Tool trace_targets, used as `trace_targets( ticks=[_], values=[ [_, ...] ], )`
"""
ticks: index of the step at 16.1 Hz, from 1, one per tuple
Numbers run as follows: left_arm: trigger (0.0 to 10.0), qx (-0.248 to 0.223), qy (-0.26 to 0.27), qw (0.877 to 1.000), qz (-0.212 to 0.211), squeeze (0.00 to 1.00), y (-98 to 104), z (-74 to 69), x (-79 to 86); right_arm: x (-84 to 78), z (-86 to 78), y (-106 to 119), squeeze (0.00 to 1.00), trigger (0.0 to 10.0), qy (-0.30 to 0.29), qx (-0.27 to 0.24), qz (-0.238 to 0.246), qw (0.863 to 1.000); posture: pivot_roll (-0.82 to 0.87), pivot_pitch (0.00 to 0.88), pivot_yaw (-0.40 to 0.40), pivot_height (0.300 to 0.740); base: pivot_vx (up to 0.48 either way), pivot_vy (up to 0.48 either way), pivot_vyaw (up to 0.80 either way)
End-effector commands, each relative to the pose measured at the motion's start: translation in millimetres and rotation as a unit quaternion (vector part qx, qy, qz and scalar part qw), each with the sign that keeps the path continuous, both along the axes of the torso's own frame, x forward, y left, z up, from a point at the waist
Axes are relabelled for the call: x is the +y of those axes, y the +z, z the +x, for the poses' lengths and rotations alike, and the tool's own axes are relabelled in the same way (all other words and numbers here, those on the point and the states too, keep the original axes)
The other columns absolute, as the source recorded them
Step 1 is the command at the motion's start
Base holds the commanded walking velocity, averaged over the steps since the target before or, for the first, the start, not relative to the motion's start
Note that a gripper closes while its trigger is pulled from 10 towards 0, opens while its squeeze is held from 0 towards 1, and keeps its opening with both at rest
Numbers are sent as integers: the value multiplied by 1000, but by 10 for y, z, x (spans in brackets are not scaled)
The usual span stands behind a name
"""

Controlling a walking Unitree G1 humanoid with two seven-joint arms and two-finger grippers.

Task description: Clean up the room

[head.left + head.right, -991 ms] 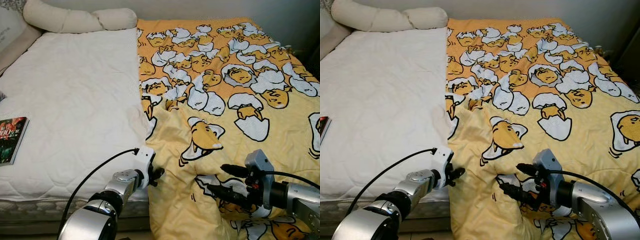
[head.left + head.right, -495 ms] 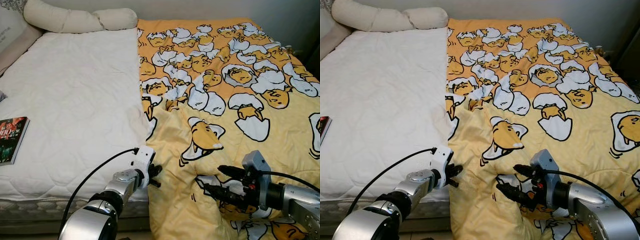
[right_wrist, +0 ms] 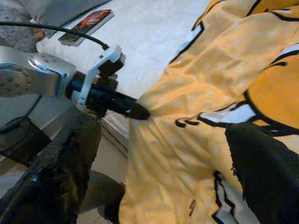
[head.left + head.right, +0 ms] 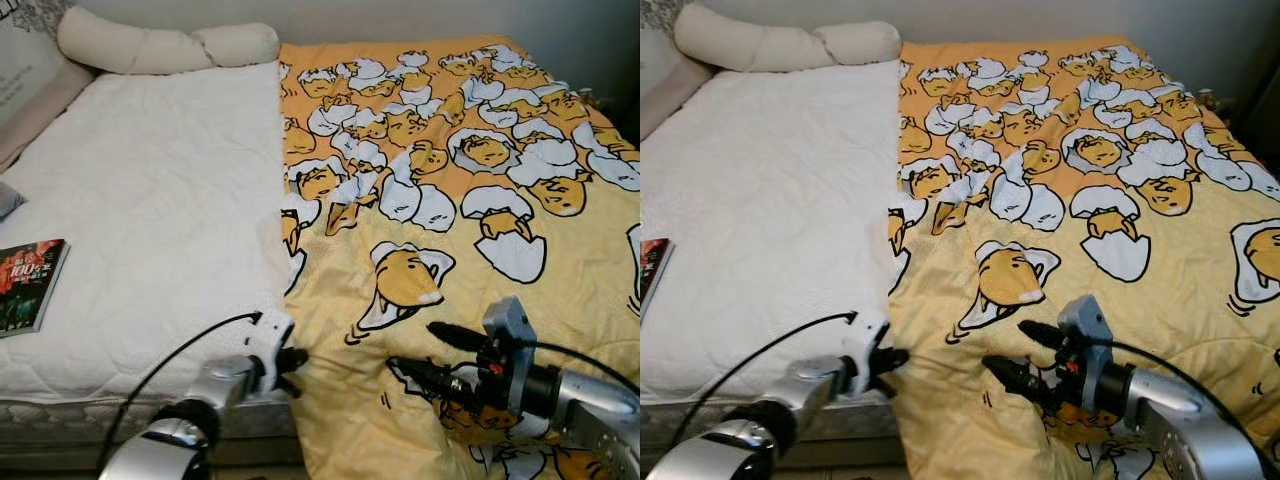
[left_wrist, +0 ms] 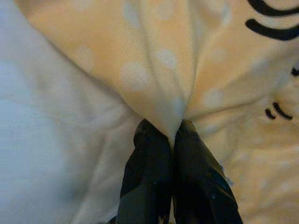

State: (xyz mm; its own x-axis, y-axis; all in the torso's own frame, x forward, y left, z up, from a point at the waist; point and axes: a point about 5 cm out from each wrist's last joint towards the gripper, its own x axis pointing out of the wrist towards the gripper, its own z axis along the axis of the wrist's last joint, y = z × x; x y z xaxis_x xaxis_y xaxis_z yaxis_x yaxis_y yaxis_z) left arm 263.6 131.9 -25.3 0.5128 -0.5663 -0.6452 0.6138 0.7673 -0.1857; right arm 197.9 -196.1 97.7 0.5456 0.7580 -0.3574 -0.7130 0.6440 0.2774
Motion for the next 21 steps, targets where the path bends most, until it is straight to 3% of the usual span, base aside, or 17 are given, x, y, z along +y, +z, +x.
trace_targets(
  ticks=[1,6,13,15,19,20,21],
  values=[
    [0,4,-62,998,24,0,-34,-91,79,-17,-12,-38,0,10000,-11,-3,-10,1000,-284,0,103,740,0,0,0],
    [0,72,-139,986,51,0,-208,-417,268,20,-31,-150,0,10000,-8,5,-20,1000,-245,0,103,740,0,0,0],
    [0,140,-218,960,108,0,-248,-544,389,2,10,-192,0,10000,-2,-5,-35,999,-233,0,94,740,0,0,0],
    [0,143,-230,951,151,0,-270,-582,495,-31,-22,-214,0,10000,-3,-1,-40,999,-230,0,91,740,0,0,0],
    [0,129,-211,955,164,0,-287,-605,537,-54,-24,-211,0,10000,-7,-15,-49,999,-233,0,86,740,0,0,0],
    [10000,101,-189,963,164,0,-272,-556,510,-61,-31,-219,0,10000,-11,-17,-50,999,-236,0,91,740,0,0,0],
    [10000,84,-150,976,132,729,-222,-474,469,-70,-42,-230,0,10000,-15,-16,-51,998,-240,0,95,740,0,0,0]
  ],
)
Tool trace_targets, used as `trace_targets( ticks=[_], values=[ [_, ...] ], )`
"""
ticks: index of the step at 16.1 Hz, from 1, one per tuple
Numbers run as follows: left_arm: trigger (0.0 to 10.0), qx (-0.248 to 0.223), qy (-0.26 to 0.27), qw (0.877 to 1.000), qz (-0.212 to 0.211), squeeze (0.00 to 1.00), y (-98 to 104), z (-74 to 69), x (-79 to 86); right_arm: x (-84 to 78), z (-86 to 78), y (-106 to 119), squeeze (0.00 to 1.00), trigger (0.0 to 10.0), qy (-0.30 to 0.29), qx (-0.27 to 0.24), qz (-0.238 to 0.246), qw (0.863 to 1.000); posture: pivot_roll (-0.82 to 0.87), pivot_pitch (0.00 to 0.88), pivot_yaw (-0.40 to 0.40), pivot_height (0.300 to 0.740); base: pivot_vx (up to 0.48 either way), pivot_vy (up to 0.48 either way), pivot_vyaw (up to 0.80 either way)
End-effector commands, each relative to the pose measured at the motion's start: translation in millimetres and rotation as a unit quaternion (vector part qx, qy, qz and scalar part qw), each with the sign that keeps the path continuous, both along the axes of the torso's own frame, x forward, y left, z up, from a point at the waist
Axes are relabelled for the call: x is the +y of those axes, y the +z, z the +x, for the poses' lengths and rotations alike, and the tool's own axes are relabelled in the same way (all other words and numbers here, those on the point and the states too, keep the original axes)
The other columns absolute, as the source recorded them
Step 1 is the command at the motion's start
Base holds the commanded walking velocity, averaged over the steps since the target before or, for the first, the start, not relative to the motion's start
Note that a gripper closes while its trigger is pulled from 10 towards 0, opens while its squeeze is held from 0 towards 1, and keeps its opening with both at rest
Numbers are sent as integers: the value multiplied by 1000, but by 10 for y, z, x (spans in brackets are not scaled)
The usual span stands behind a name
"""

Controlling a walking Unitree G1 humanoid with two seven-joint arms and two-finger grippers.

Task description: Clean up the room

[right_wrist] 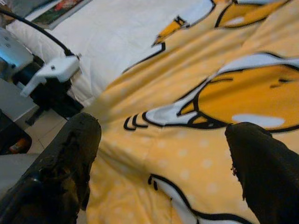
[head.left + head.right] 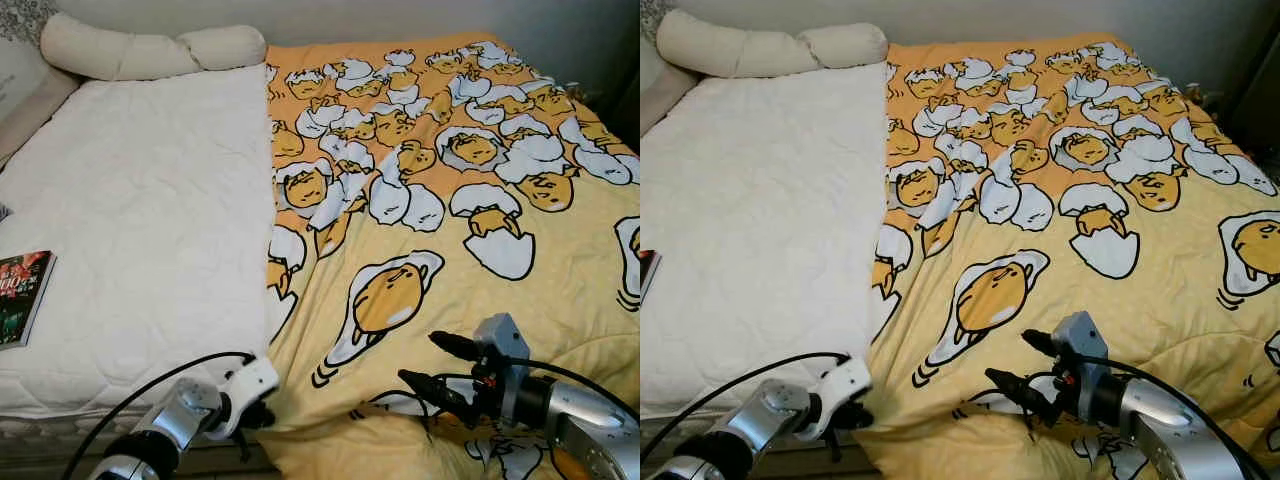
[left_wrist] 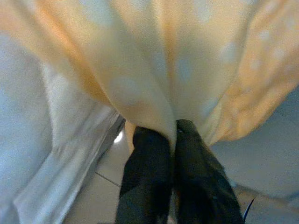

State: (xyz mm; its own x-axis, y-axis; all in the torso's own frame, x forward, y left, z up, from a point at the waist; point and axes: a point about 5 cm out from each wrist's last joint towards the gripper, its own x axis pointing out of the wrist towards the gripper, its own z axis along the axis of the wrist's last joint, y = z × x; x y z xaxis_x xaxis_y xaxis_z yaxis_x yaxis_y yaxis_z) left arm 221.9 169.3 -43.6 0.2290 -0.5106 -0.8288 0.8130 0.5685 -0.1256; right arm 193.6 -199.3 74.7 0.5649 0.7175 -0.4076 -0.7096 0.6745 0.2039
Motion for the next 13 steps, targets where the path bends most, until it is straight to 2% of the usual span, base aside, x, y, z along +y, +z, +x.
trace_targets(
  ticks=[1,3,5,6,7,8,9,10,11,12,13],
  values=[
    [10000,9,24,1000,3,1000,-7,-20,88,-44,-2,-5,0,10000,-10,-4,-9,1000,-240,0,98,740,0,0,0],
    [10000,20,14,1000,9,1000,18,-36,158,-57,14,-16,0,10000,-20,-4,-8,1000,-240,0,104,740,0,0,0],
    [10000,34,22,999,29,1000,19,-96,312,-57,30,-31,0,10000,-25,-2,-3,1000,-223,0,95,740,0,0,0],
    [10000,19,36,998,40,1000,54,-109,434,-53,61,-53,0,10000,-31,-4,-1,999,-207,0,86,740,0,0,0],
    [10000,9,41,998,39,1000,79,-112,472,-53,77,-66,0,10000,-37,-6,-1,999,-199,0,83,740,0,0,0],
    [10000,-20,56,998,28,1000,143,-86,503,-51,108,-65,0,10000,-49,-11,4,999,-194,0,87,740,0,0,0],
    [10000,-90,95,991,-22,1000,335,-14,520,-59,175,-54,0,10000,-82,-22,12,996,-194,0,91,740,0,0,0],
    [10000,-143,145,976,-76,1000,542,47,526,-60,224,-27,0,10000,-99,-35,21,994,-181,0,82,740,0,0,0],
    [10000,-199,187,955,-115,1000,791,88,535,-40,248,-21,0,10000,-112,-34,33,993,-177,0,76,740,0,0,0],
    [10000,-218,206,946,-125,1000,886,102,538,-28,257,-20,0,10000,-117,-37,36,992,-177,0,76,740,0,0,0],
    [10000,-284,256,913,-144,1000,1132,223,500,-14,323,-12,0,10000,-155,-50,44,986,-148,0,55,740,0,0,0]
  ],
)
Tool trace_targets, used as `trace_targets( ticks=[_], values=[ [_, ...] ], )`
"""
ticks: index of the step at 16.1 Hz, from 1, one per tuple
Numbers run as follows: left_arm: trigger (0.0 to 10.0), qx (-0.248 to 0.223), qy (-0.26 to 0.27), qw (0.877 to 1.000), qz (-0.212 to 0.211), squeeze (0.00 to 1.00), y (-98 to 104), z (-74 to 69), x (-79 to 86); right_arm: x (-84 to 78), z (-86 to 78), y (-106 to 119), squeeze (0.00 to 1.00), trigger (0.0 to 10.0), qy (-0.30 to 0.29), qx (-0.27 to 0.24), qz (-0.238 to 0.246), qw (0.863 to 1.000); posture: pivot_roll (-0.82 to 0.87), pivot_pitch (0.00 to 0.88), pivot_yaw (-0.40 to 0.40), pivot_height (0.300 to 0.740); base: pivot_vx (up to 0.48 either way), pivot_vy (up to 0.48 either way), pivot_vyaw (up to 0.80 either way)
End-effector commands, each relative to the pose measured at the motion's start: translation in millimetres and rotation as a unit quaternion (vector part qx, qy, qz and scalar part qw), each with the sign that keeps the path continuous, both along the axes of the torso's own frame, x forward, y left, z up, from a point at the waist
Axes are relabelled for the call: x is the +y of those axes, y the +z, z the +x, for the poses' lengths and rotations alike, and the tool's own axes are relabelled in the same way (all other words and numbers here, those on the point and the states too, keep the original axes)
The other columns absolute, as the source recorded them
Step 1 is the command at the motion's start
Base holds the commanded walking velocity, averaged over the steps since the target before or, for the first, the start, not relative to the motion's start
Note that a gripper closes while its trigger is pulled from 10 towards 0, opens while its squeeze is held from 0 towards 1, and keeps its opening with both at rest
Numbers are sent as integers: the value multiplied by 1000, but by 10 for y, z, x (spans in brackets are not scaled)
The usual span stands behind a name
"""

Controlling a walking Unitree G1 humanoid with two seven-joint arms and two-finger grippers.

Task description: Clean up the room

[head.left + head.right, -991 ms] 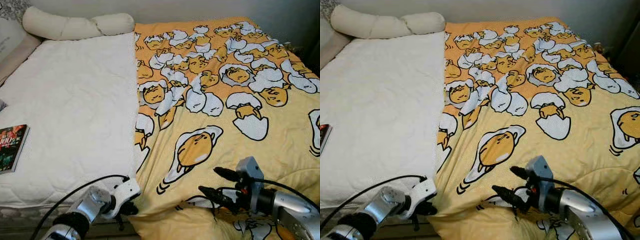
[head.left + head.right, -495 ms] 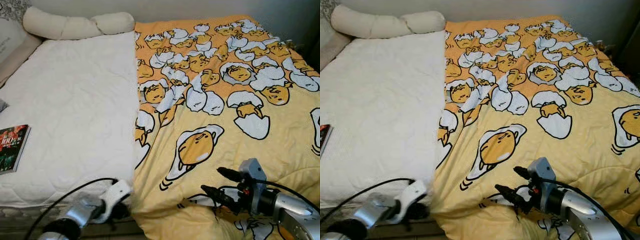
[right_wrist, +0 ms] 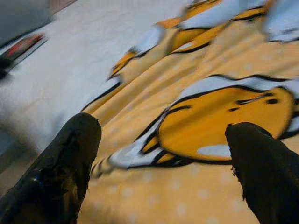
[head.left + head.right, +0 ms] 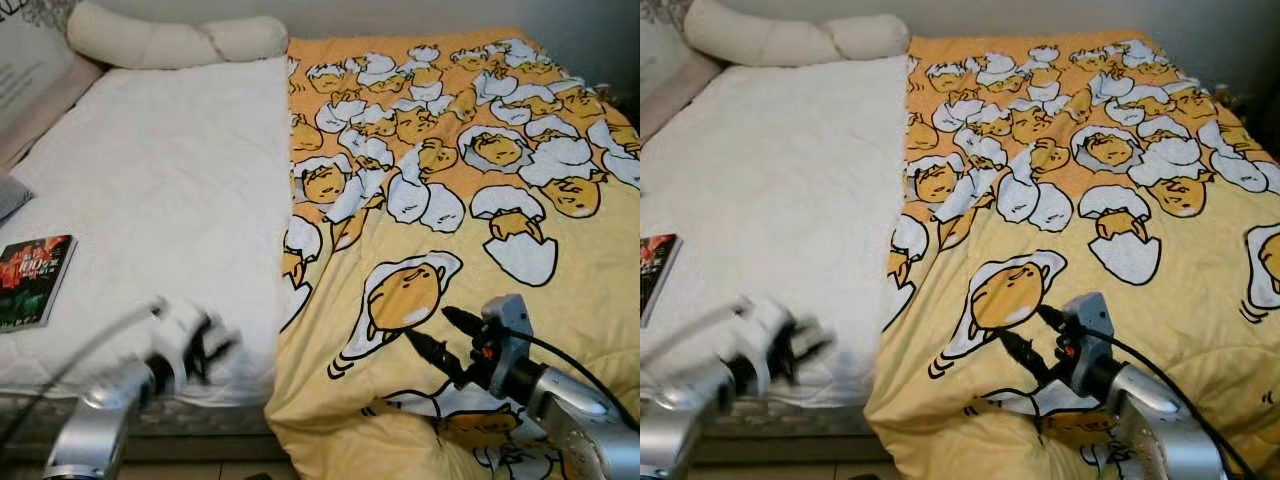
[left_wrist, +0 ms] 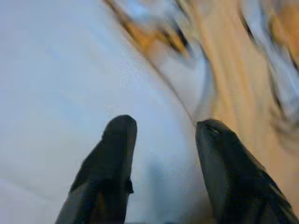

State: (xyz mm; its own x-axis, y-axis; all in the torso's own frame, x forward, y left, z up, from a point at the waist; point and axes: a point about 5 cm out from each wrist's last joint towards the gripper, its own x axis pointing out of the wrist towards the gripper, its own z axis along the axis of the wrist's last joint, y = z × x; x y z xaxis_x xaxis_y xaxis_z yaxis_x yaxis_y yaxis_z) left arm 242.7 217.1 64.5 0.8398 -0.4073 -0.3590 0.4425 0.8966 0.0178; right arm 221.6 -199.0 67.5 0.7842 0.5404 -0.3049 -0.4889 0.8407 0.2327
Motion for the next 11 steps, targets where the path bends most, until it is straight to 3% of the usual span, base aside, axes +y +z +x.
trace_targets(
  ticks=[1,2,3,4,6,8,11],
  values=[
    [10000,-61,47,997,-11,1000,261,107,-41,-11,122,62,0,10000,-56,-30,8,998,-137,0,49,740,0,0,0],
    [10000,-82,58,995,-8,1000,344,141,-79,-2,161,55,0,10000,-88,-35,14,995,-125,0,44,740,0,0,0],
    [10000,-97,79,992,8,47,413,177,-140,5,222,10,0,10000,-159,-37,20,986,-117,0,42,740,0,0,0],
    [10000,-94,102,990,12,0,398,174,-158,-9,268,-50,0,10000,-224,-30,9,974,-115,0,46,740,0,0,0],
    [10000,-79,152,985,10,0,343,117,-131,45,269,-112,0,10000,-271,-13,11,962,-112,0,45,740,0,0,0],
    [10000,-75,164,983,25,0,345,84,-118,194,267,-127,0,10000,-247,-17,5,969,-94,0,31,740,0,0,0],
    [10000,-73,177,981,32,0,352,94,-94,255,304,-127,0,10000,-243,-22,-10,970,-107,0,42,740,-94,0,0]
  ],
)
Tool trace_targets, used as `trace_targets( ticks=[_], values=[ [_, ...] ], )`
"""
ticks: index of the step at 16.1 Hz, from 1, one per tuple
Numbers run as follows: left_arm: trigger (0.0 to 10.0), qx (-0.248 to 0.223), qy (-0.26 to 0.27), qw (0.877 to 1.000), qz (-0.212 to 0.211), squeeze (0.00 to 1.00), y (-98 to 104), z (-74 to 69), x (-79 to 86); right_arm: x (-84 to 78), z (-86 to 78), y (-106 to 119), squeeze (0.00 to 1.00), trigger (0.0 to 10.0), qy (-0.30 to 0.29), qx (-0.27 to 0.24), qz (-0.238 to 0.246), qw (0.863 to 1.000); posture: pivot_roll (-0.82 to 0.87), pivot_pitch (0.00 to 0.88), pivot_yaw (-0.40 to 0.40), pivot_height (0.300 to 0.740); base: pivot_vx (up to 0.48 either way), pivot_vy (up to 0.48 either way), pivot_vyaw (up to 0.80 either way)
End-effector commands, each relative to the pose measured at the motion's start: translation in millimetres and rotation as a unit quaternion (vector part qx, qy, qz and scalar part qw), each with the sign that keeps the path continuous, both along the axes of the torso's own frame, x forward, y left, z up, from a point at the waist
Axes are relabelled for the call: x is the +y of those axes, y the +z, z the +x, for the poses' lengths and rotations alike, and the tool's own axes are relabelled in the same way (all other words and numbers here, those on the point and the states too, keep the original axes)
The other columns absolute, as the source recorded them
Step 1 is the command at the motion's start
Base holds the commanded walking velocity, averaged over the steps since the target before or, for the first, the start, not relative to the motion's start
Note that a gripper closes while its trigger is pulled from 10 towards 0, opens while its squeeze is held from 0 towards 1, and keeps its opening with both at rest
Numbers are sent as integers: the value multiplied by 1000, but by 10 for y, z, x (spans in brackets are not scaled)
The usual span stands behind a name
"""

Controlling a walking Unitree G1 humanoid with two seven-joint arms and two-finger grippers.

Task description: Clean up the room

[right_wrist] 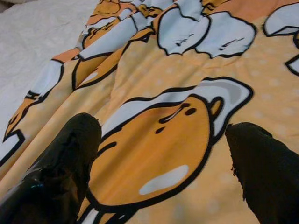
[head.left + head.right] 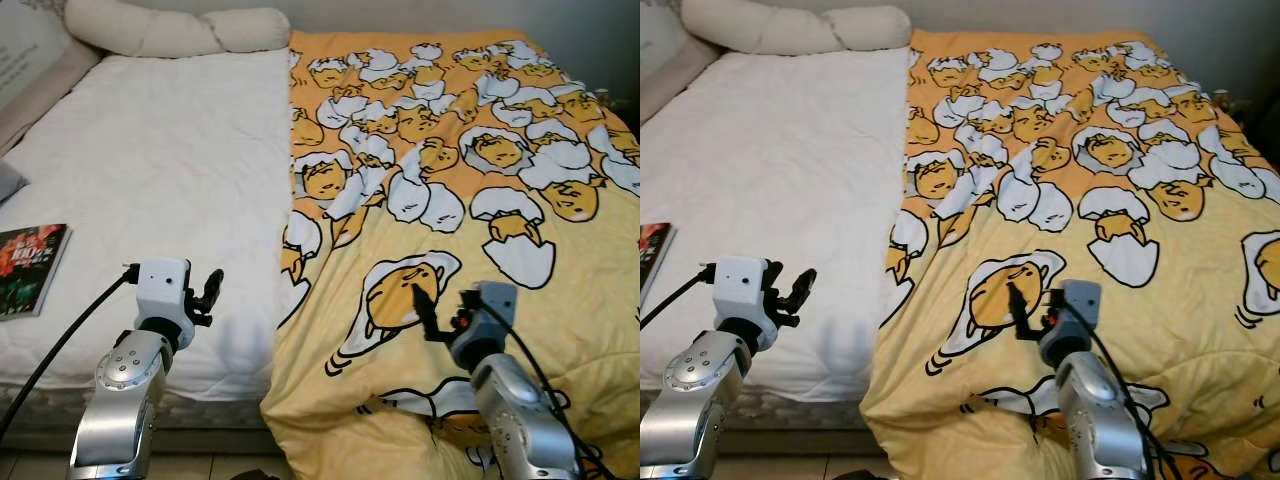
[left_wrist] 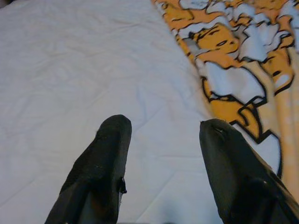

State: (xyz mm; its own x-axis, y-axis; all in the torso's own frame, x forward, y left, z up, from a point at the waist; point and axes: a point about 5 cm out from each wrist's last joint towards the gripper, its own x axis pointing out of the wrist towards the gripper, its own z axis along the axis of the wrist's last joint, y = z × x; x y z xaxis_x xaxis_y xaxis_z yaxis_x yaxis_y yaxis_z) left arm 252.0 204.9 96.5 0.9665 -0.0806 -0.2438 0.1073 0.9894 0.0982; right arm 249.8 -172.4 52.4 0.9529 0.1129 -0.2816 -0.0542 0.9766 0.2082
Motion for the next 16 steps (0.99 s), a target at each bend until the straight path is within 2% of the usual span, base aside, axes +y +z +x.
trace_targets(
  ticks=[1,7,9,10,13,14,15,16],
  values=[
    [10000,-1,7,1000,11,0,34,4,24,-12,32,34,0,10000,-7,-8,-4,1000,-103,0,39,740,-289,0,0],
    [10000,-4,8,1000,15,0,57,-9,-1,-9,83,88,0,10000,-3,-17,-32,999,-97,0,17,740,-306,0,0],
    [10000,-3,10,1000,21,0,57,9,-1,-18,85,94,0,10000,-13,-17,-40,999,-102,0,19,740,0,0,0],
    [10000,-2,5,1000,21,0,43,-12,-31,-26,70,82,0,10000,5,-18,-39,999,-90,0,16,740,0,0,0],
    [10000,-4,0,1000,23,0,49,-49,-53,-19,82,114,0,10000,-10,-19,35,999,-81,0,7,740,0,0,0],
    [10000,-5,2,1000,24,0,55,-45,-52,-69,121,160,0,10000,-55,-50,16,997,-76,0,1,740,0,0,0],
    [10000,-6,3,1000,25,0,62,-36,-54,-79,136,156,0,10000,-68,-48,8,996,-76,0,-1,740,0,0,0],
    [10000,-7,4,1000,27,0,68,-30,-54,-39,135,150,0,10000,-37,-41,5,998,-80,0,0,740,0,-326,0]
  ],
)
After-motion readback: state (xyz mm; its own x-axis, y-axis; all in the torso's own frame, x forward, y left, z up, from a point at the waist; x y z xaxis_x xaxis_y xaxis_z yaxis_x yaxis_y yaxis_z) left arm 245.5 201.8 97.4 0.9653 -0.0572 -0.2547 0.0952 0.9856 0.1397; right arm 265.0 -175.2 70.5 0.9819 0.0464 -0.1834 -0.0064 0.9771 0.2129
